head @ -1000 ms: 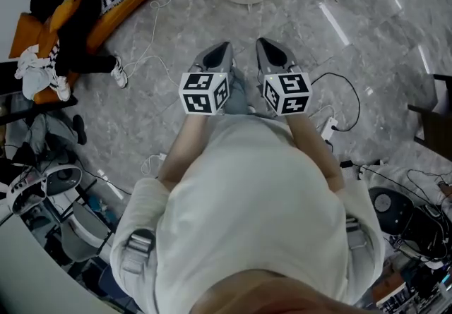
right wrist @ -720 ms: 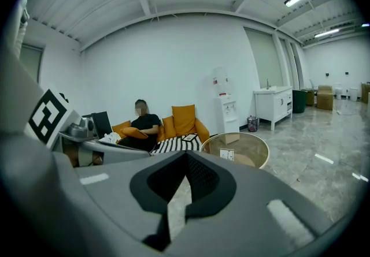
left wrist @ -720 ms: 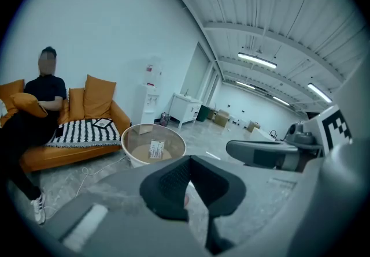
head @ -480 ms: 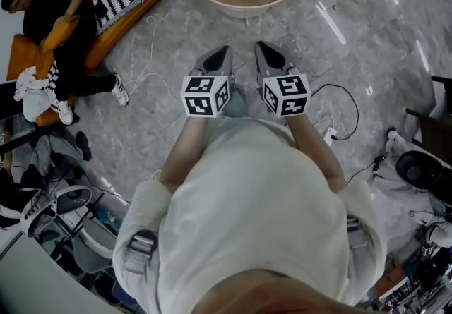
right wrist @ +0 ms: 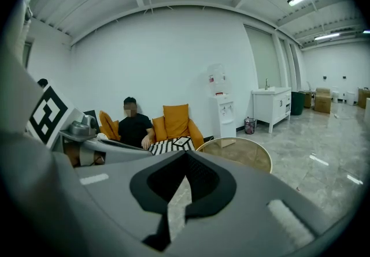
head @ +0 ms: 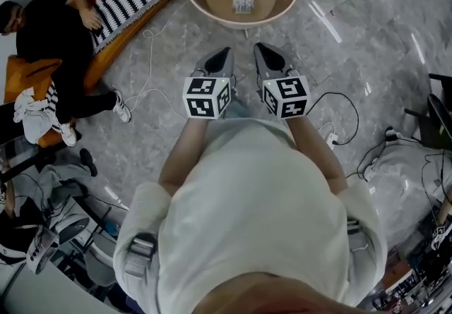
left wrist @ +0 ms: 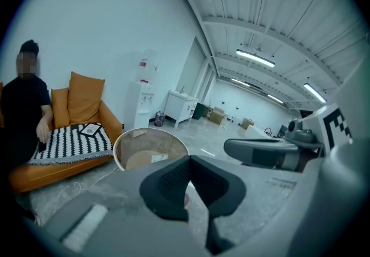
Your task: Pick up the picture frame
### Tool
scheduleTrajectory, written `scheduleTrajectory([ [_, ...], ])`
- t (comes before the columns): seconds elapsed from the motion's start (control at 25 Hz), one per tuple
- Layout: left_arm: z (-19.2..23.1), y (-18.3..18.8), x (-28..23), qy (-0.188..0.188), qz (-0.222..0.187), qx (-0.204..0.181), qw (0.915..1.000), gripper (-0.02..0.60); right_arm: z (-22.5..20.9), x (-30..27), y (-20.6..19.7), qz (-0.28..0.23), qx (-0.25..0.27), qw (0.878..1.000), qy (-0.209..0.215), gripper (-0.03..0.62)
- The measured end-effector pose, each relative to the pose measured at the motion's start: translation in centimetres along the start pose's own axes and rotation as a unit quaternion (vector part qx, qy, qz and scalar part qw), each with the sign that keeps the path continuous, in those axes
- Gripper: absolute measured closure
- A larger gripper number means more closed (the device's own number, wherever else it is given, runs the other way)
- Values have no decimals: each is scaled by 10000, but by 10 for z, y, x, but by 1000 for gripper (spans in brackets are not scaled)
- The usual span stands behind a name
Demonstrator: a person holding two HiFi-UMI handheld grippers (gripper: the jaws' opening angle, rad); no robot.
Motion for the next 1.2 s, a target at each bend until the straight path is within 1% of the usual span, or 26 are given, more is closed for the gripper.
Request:
scheduleTrajectory([
  [0.12,14,1,-11,-47,73,-8,10000,581,-2,-17,-2,10,-60,9999,-80,595],
  [0.28,35,3,-25,-100,161,75,9998,581,-3,-40,-6,70,-116,9998,-128,595],
  [0.44,49,1,-37,-116,268,54,9996,581,-8,-52,-10,106,-140,9996,-216,595],
  [0.56,60,-3,-49,-79,303,81,9995,581,-13,-62,-18,184,-155,9994,-250,595],
  [0.76,73,-14,-65,56,337,269,9991,581,-23,-77,-29,286,-163,9992,-235,595],
  [1.0,89,-28,-91,136,397,322,9986,581,-47,-103,-47,402,-184,9987,-262,595],
  [1.2,103,-44,-124,228,565,336,9976,581,-77,-128,-63,593,-186,9978,-220,594],
])
Point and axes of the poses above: the fingertips, and each gripper's own axes: x backward along the fingers, z to its left, y out of its top, the point moved 3 cm from there along x, backward along the fingers, and after that the axes turned 13 degrees about -z, right-handed, at the moved point
